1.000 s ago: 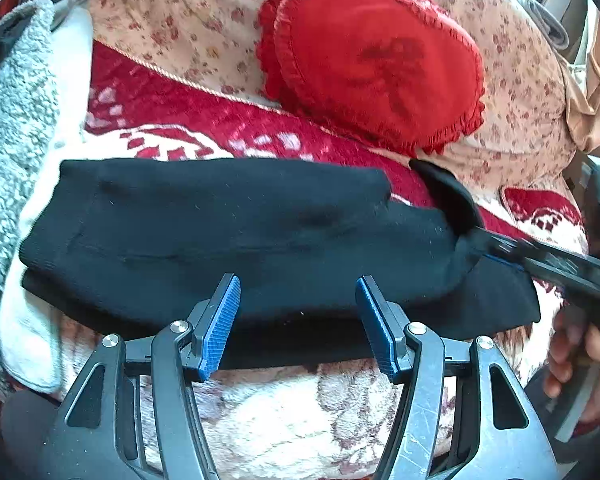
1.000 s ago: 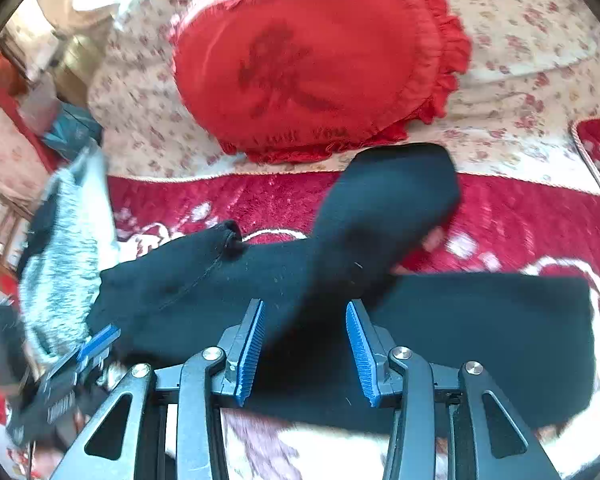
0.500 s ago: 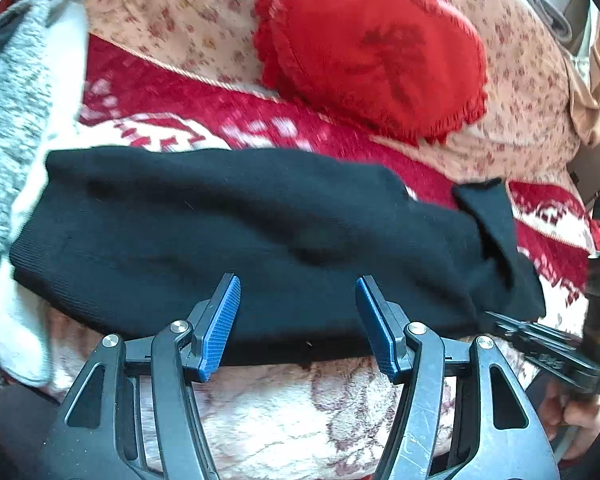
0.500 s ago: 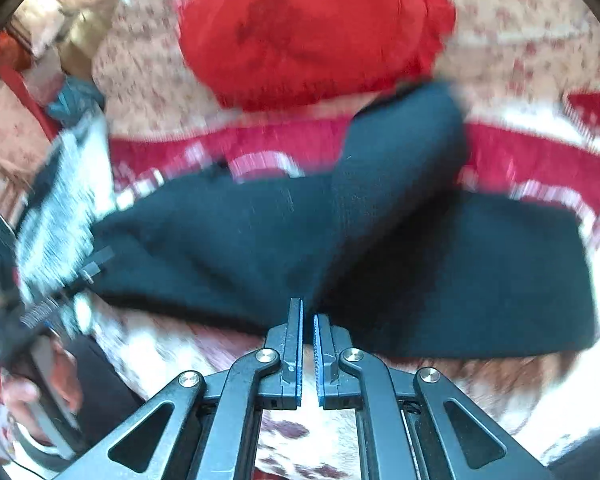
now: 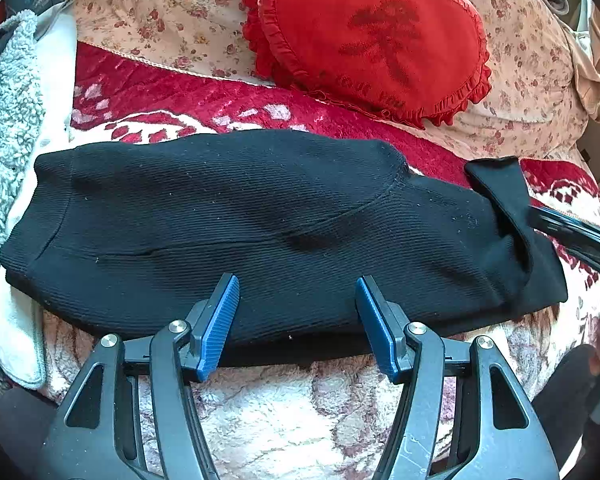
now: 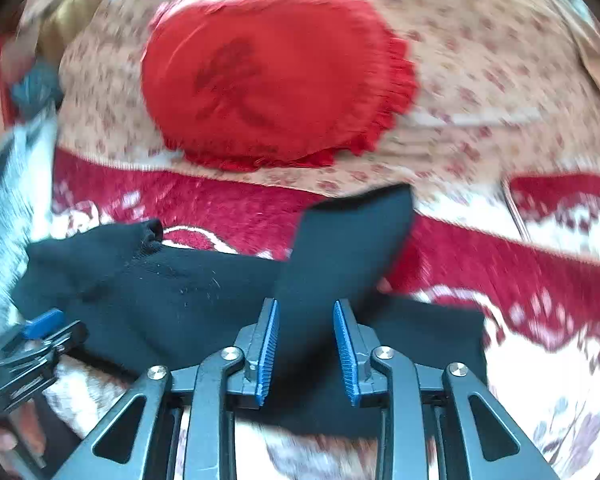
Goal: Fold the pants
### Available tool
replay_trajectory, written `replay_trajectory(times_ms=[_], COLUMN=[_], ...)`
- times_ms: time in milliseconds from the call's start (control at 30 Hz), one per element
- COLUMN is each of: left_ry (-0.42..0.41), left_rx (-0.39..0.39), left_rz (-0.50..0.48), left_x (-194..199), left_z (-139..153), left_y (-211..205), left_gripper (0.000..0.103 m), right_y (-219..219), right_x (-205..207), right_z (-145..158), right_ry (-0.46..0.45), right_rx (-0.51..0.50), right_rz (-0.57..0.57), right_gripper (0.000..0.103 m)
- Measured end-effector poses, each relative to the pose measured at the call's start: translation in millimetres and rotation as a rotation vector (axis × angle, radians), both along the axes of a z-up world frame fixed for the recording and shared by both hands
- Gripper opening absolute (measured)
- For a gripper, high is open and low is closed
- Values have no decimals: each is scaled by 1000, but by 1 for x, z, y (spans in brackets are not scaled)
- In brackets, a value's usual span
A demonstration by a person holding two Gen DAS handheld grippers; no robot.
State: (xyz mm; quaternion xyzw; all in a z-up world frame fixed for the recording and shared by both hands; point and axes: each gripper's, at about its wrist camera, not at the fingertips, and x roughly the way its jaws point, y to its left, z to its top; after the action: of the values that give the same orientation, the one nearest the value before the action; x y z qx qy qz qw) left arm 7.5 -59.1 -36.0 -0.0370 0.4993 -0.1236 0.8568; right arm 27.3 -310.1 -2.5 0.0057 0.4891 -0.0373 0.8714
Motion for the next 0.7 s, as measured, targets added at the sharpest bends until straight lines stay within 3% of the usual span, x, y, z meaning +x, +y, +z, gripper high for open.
replay_trajectory(times_ms=[100, 167, 233, 367, 500, 700], left_ry=[2, 1, 3, 8, 12, 13], left_rx=[4, 4, -2, -22, -30, -22], left_rz=[-2, -5, -5, 4, 6, 0], left_x=[1, 1, 1, 3, 2, -1], left_z=[0, 0, -1, -1, 1, 5], left_y=[-1, -1, 0, 1, 0, -5], left_gripper=[60, 60, 63, 65, 65, 65], right_y=[19, 14, -3, -50, -93, -145], right_x=[29, 36, 25, -25, -70, -96], right_z=[-23, -38, -33, -12, -27, -42], right_ry=[48, 73, 71, 58, 164, 57], right_rx=[-158, -230, -178, -74, 40, 424], right_rz=[45, 36, 6, -94, -192, -334], right_gripper=[28, 13, 7, 7, 7, 12])
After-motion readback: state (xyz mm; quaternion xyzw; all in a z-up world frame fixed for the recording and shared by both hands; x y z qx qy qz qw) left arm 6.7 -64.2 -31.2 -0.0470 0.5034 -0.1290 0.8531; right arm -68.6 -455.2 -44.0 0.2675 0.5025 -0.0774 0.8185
